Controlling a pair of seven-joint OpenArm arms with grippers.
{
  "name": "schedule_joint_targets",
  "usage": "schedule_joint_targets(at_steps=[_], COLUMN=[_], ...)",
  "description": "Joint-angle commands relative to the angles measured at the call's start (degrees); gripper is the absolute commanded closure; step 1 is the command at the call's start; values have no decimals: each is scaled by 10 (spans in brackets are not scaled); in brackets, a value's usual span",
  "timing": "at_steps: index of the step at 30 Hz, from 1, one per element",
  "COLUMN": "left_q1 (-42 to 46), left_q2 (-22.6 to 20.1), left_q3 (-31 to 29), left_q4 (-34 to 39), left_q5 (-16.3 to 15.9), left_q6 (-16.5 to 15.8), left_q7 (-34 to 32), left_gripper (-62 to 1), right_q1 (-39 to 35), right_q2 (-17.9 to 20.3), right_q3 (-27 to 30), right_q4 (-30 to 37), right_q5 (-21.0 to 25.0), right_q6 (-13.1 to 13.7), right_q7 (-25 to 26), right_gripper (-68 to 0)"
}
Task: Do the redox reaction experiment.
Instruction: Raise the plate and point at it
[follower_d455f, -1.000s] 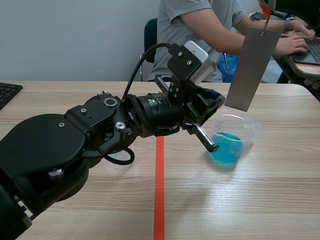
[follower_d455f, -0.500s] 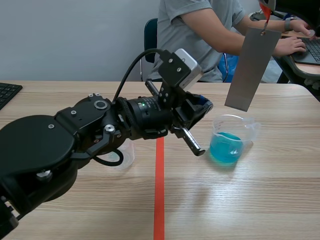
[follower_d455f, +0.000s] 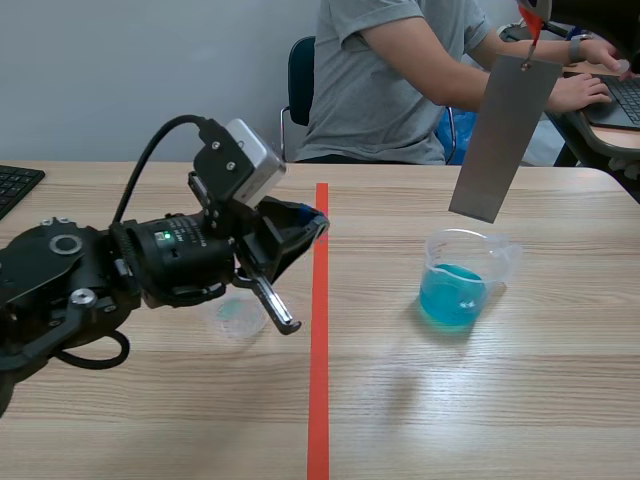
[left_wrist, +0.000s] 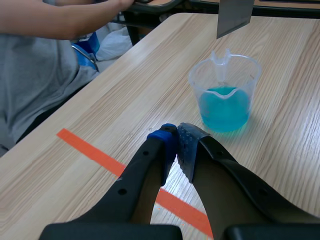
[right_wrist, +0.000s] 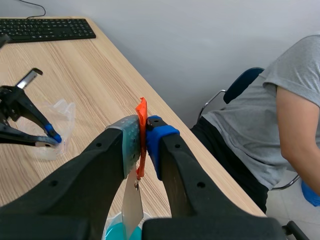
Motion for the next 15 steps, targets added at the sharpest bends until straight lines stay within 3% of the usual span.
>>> schedule_joint_targets(at_steps=[1, 9, 15], left_q1=[15, 130, 245], left_q2=[-18, -103, -163], left_q3=[-11, -78, -156], left_q4=[26, 103, 155], left_q5=[-8, -20, -55], left_q6=[0, 0, 0], left_q7=[-8, -9, -13], left_gripper=[-31, -31, -31], right_q1=[13, 13, 13], right_q2=[9, 9, 9], right_q3=[8, 8, 8], right_q4=[5, 5, 5], right_q5=[8, 8, 8], right_q6=[3, 3, 3], right_q7=[10, 10, 10], right_gripper=[-11, -11, -11])
